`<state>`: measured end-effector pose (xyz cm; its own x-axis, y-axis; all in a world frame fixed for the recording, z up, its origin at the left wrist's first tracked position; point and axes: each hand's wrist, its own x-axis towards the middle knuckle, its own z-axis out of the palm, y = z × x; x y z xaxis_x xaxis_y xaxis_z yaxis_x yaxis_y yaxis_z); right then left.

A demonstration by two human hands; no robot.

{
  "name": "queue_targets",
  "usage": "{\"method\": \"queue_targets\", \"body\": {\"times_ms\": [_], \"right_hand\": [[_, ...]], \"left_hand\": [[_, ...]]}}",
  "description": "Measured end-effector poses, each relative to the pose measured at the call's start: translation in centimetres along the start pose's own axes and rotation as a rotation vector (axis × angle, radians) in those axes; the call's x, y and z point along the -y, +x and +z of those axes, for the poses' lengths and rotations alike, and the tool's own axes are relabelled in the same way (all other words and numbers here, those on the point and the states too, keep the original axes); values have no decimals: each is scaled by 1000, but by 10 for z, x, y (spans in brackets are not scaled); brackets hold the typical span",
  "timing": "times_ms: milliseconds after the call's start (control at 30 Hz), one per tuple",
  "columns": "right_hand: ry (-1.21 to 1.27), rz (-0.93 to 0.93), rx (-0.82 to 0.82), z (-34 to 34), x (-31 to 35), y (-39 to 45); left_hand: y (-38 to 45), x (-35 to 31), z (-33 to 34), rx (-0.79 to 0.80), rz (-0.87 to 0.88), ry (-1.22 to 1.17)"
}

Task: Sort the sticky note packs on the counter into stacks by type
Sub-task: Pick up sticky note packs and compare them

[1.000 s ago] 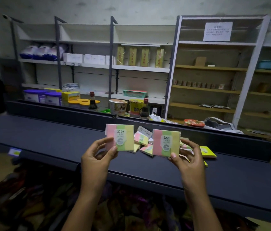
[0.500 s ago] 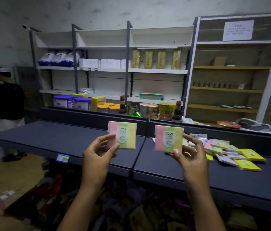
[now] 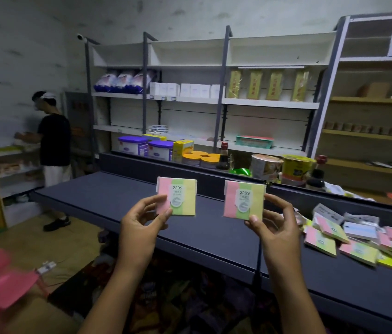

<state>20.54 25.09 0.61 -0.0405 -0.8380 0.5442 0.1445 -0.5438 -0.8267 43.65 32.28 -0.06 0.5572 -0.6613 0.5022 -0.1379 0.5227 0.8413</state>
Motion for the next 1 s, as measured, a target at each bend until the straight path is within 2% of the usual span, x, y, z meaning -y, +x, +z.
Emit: {"method": "queue_targets", "body": {"times_ms": [467,733,1000], "right_hand": [[33,0,21,81,-76,87],[-27,-5,3,130,-109,113],[-85,15,-95,193,-138,126]], "left_hand": [[131,68,-31,-36,52,73],[194,118,-53,15,21,70],[277,188,-79,170,-37,77]]}}
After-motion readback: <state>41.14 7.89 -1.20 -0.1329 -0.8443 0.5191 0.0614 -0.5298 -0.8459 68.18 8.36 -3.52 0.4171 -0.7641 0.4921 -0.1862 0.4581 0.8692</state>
